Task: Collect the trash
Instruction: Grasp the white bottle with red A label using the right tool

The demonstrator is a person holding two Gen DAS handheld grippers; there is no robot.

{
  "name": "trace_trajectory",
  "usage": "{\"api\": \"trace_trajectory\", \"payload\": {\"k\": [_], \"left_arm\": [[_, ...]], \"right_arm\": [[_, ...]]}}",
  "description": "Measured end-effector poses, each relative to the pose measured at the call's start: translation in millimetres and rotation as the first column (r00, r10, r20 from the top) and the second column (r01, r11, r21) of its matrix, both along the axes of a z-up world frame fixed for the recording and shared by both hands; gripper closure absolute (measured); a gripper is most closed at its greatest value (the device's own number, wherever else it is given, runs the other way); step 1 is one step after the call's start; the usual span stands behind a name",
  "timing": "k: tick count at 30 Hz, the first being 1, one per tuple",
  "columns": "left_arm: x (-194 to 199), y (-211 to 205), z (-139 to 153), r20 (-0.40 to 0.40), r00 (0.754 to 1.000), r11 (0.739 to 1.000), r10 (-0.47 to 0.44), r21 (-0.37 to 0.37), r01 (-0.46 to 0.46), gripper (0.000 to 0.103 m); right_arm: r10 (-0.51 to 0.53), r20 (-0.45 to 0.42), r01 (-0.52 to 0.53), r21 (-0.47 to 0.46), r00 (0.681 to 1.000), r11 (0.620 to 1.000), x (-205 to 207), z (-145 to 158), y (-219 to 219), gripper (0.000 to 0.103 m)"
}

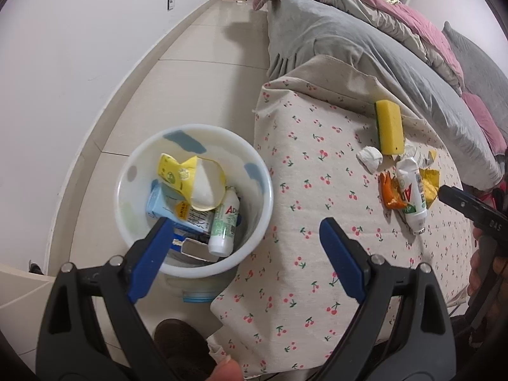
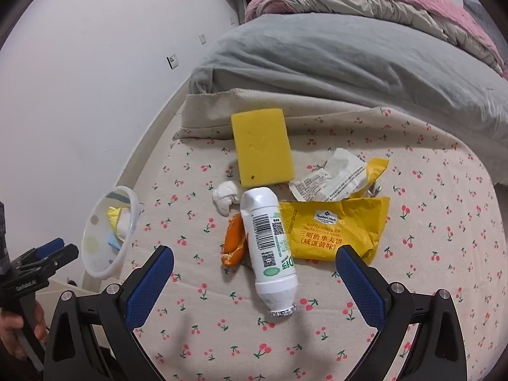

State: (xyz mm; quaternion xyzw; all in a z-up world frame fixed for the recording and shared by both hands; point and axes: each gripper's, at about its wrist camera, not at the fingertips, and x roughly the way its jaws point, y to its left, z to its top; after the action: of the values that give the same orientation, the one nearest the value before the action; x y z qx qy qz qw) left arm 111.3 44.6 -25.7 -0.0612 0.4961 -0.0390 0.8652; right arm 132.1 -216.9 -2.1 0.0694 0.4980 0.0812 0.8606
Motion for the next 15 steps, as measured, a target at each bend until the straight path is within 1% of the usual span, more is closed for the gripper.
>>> {"api": "trace_trajectory", "payload": {"k": [1, 2, 3, 4, 6, 7, 8, 10, 11, 12, 14, 15], "left_arm": [[0.0, -2.0, -0.4, 0.0, 1.0, 1.0, -0.004, 0.005, 0.004, 0.01], [-0.5, -3.7, -0.5, 0.0, 1.0, 1.0, -0.007, 0.01, 0.007, 0.01], [-0.6, -5.5, -0.8, 0.001, 1.0, 1.0, -0.011, 0.016, 0.011, 0.01], [-0.5, -7.7, -1.3, 0.001, 1.0, 1.0, -0.016, 0.023, 0.016, 0.01], [-0.2, -10.9, -2.5, 0.0, 1.0, 0.999, -0.023, 0.032, 0.023, 0.01], [-0.2, -12.1, -3.0, 0.0, 1.0, 0.999, -0.026, 0.036, 0.026, 0.01], [-0.1, -13.0, -3.3, -0.001, 1.0, 0.999, -0.028, 0.038, 0.028, 0.01], [0.4, -16.2, -4.0, -0.003, 0.999, 0.999, -0.034, 0.04, 0.034, 0.01], [0.8, -18.2, -4.2, -0.004, 0.999, 0.998, -0.037, 0.041, 0.037, 0.01], [1.4, -20.7, -4.5, -0.005, 0.999, 0.998, -0.041, 0.042, 0.041, 0.01], [2.6, -26.0, -5.3, -0.007, 0.999, 0.998, -0.049, 0.046, 0.049, 0.01], [3.1, -28.8, -5.7, -0.009, 0.999, 0.997, -0.053, 0.047, 0.053, 0.01]], "right_arm": [[0.001, -0.005, -0.001, -0.002, 1.0, 1.0, 1.9, -1.9, 0.7, 0.003], [0.003, -0.015, -0.003, -0.008, 1.0, 1.0, 3.4, -4.7, 1.6, 0.01], [0.007, -0.027, -0.007, -0.014, 1.0, 1.0, 4.5, -8.4, 3.1, 0.02], [0.011, -0.038, -0.012, -0.016, 0.999, 1.0, 6.2, -11.7, 3.9, 0.025], [0.025, -0.067, -0.026, -0.019, 0.997, 0.999, 8.6, -20.3, 7.0, 0.044], [0.03, -0.073, -0.031, -0.022, 0.997, 0.999, 8.9, -22.7, 8.3, 0.048], [0.036, -0.08, -0.039, -0.032, 0.996, 0.999, 9.3, -25.8, 10.1, 0.054], [0.049, -0.087, -0.054, -0.061, 0.995, 0.997, 9.3, -29.7, 13.8, 0.061], [0.056, -0.091, -0.063, -0.072, 0.994, 0.995, 9.4, -31.2, 14.8, 0.071], [0.062, -0.1, -0.07, -0.077, 0.993, 0.995, 9.7, -32.9, 15.1, 0.074], [0.06, -0.095, -0.067, -0.075, 0.994, 0.995, 8.7, -32.2, 12.9, 0.074], [0.058, -0.088, -0.065, -0.075, 0.994, 0.995, 7.6, -30.5, 11.3, 0.076]]}}
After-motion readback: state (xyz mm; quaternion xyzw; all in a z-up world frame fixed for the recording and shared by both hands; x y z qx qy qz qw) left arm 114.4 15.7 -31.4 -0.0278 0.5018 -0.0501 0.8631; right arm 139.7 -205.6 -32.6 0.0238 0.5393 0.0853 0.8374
